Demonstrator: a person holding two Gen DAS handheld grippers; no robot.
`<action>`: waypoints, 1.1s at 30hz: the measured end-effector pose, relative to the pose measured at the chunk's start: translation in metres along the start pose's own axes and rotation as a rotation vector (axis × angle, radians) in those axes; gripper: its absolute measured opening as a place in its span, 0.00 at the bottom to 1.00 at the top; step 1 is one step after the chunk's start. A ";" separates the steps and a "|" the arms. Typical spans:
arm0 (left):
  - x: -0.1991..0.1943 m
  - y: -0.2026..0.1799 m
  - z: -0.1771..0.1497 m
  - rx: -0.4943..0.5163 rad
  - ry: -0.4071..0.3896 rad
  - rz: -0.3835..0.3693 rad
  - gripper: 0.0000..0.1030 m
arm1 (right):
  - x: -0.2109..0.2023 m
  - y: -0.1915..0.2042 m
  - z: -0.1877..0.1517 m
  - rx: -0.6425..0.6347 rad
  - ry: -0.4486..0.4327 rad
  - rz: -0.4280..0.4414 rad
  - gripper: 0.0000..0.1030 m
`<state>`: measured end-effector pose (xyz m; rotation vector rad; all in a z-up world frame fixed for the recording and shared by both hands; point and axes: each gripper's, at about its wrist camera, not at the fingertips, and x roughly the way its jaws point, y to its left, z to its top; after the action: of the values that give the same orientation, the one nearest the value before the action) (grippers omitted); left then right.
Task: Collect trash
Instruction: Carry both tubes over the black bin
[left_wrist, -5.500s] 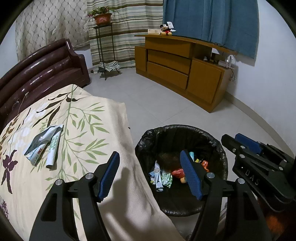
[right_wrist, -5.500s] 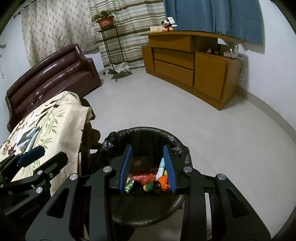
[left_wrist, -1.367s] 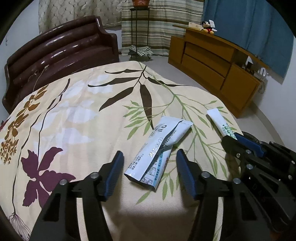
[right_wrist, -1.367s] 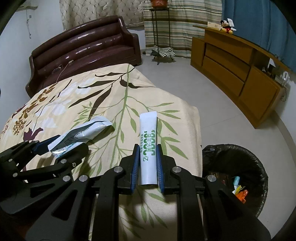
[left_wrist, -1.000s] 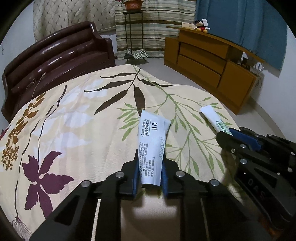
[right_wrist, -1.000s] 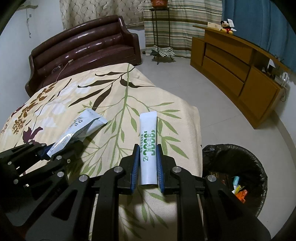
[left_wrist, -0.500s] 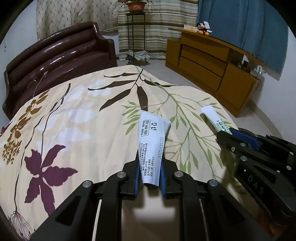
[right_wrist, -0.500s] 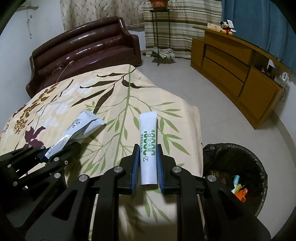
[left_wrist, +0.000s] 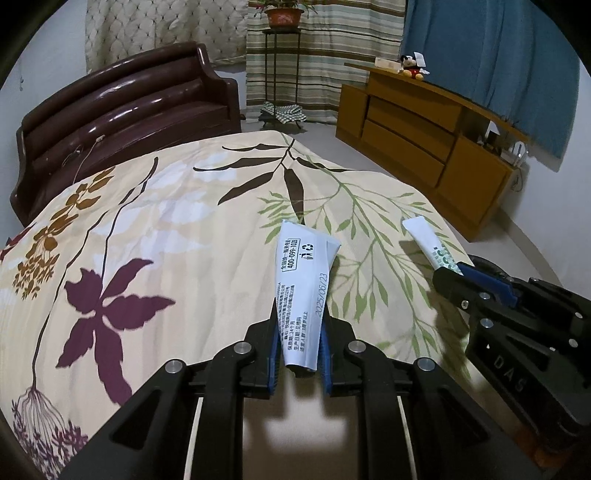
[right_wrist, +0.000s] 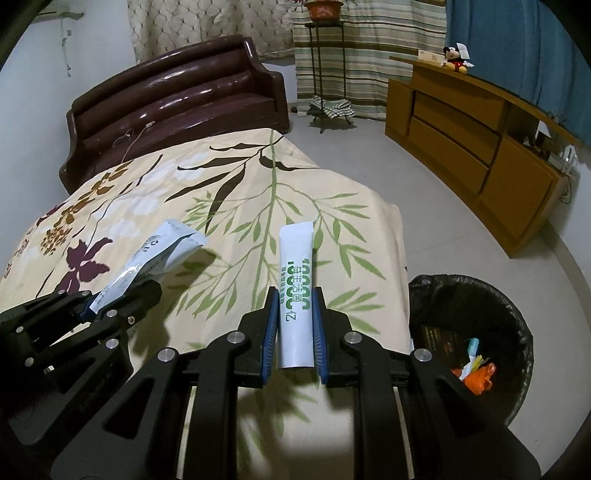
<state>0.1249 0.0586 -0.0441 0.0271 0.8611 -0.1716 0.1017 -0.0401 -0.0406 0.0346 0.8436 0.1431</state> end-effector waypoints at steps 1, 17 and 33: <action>-0.002 0.000 -0.002 -0.003 -0.001 -0.002 0.17 | -0.002 0.000 -0.002 0.001 0.000 0.001 0.17; -0.040 -0.016 -0.022 0.002 -0.047 -0.001 0.17 | -0.039 -0.009 -0.032 0.005 -0.016 -0.003 0.17; -0.054 -0.068 -0.026 0.050 -0.092 -0.067 0.17 | -0.078 -0.068 -0.047 0.071 -0.066 -0.073 0.17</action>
<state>0.0599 0.0016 -0.0169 0.0366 0.7658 -0.2558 0.0232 -0.1199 -0.0202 0.0747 0.7830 0.0435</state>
